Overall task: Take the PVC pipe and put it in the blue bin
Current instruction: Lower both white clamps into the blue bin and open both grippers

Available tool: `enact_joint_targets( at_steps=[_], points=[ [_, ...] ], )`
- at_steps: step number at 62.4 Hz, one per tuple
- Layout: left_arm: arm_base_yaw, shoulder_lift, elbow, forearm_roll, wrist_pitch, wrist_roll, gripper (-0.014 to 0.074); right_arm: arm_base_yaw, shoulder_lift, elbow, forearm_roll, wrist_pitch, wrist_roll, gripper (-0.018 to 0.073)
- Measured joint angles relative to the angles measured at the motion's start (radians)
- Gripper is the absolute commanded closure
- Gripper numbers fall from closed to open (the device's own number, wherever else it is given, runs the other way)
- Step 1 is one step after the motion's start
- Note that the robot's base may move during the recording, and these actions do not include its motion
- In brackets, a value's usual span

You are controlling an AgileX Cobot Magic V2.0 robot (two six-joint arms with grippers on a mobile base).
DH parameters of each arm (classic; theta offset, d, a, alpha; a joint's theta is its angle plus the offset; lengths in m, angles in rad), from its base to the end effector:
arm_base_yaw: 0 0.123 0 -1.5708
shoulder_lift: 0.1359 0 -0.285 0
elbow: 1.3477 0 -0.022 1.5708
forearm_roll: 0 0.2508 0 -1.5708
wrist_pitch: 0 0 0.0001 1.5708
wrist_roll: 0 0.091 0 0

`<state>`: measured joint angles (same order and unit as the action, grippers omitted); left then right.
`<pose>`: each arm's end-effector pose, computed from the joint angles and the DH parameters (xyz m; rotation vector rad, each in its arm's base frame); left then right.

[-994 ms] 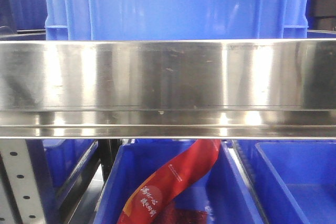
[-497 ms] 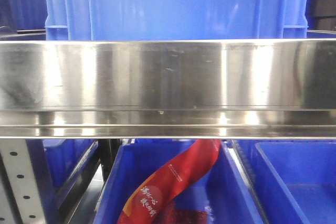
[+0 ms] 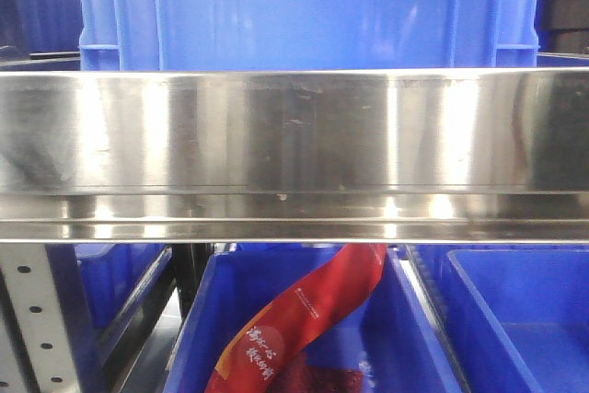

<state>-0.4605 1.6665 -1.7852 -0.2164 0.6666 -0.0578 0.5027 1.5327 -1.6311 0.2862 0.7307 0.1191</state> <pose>0.3419 -0.1831 0.4339 0.3239 2.0373 -0.5667 0.2963 0.1825 0.4297 -0.2991 2.1429 0.6943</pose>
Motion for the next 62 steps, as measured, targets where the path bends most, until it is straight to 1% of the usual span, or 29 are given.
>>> enact_joint_targets(
  at_steps=[1,5,9,13,36,40,44,48,54,58,60,62],
  points=[
    [0.0,0.0,0.0,0.0,0.0,0.0,0.0393,0.0,0.0,0.0,0.0,0.0,0.0,0.0203],
    [0.0,0.0,0.0,0.0,0.0,0.0,0.0294,0.0,0.0,0.0,0.0,0.0,0.0,0.0197],
    [0.0,0.0,0.0,0.0,0.0,0.0,0.0229,0.0,0.0,0.0,0.0,0.002,0.0,0.0198],
    [0.0,0.0,0.0,0.0,0.001,0.0,0.0188,0.0,0.0,0.0,0.0,0.002,0.0,0.0198],
    [0.0,0.0,0.0,0.0,0.005,-0.002,0.0188,0.0,0.0,0.0,0.0,0.031,0.0,0.0198],
    [0.0,0.0,0.0,0.0,0.011,-0.004,0.0195,0.0,0.0,0.0,0.003,0.047,0.0,0.0213],
    [0.0,0.0,-0.001,-0.007,0.04,-0.004,0.0246,0.0,0.0,0.0,0.014,0.073,0.0,0.0271],
    [0.0,0.0,-0.001,-0.013,0.065,-0.004,0.0339,0.0,0.0,0.0,0.025,0.1,0.0,0.0346],
    [0.0,-0.003,-0.001,-0.017,0.094,-0.004,0.0519,0.0,-0.004,-0.002,0.034,0.124,0.0,0.0512],
    [0.0,-0.007,-0.001,-0.015,0.107,-0.004,0.0658,0.0,-0.01,-0.01,0.035,0.131,0.0,0.062],
    [0.0,-0.008,-0.001,-0.013,0.111,-0.004,0.0706,0.0,-0.014,-0.019,0.035,0.134,0.0,0.0668],
    [0.0,-0.01,-0.001,-0.013,0.118,-0.004,0.0707,0.0,-0.018,-0.027,0.037,0.134,0.0,0.0712]
  ],
)
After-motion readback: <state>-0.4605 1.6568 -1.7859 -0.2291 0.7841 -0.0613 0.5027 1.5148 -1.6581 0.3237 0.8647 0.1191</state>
